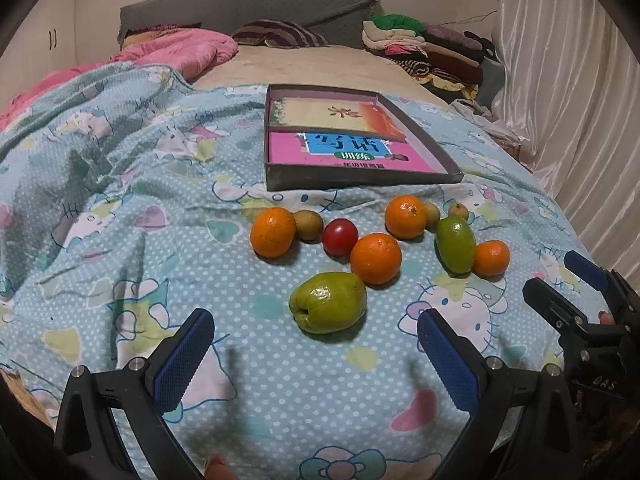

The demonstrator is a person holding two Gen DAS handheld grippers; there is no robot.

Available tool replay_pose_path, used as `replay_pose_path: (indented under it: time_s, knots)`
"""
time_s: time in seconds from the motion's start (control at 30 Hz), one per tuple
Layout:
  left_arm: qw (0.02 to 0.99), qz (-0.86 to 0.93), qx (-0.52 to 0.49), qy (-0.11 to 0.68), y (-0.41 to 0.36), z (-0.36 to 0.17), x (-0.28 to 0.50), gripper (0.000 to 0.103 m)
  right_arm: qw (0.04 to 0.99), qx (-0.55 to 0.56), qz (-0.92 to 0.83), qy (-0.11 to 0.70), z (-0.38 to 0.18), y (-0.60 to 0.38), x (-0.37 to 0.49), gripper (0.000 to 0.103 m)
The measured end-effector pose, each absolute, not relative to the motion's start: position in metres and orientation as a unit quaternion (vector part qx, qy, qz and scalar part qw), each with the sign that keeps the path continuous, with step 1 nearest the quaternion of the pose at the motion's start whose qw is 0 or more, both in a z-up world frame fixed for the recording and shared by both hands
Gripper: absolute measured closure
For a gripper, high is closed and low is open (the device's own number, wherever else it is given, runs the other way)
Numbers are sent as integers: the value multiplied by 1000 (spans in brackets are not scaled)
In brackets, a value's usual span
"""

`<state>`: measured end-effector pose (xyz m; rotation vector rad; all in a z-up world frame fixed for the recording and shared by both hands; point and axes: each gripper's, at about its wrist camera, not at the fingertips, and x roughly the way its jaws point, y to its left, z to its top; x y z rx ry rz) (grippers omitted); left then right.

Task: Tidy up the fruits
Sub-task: 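Move both tools toward the fruits in front of the tray, then grasp the yellow-green pear with the left tool while the right tool grasps a tangerine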

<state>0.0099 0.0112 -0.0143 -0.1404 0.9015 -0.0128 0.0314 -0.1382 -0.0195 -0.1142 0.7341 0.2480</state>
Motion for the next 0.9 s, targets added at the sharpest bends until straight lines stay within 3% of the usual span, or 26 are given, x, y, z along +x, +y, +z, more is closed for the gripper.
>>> replay_pose_path:
  time_s: [0.3,0.5,0.6,0.7,0.83,0.9]
  knots:
    - [890,-12,-65,451,11,-25,22,1,917,-90,110,372,-37,-142,66,0]
    - [887,-17,-57,458,10,-30,29,10,897,-86,129,413,-55,-142,87,8]
    - [886,-19,-55,460,9,-31,31,13,890,-93,138,425,-60,-140,93,34]
    - [884,-20,-52,463,7,-33,34,18,882,-84,154,437,-63,-140,97,41]
    - [882,-27,-52,467,4,-35,38,28,879,-71,177,437,-61,-139,96,60]
    - [881,-33,-51,470,3,-36,41,34,879,-72,181,436,-61,-138,95,61]
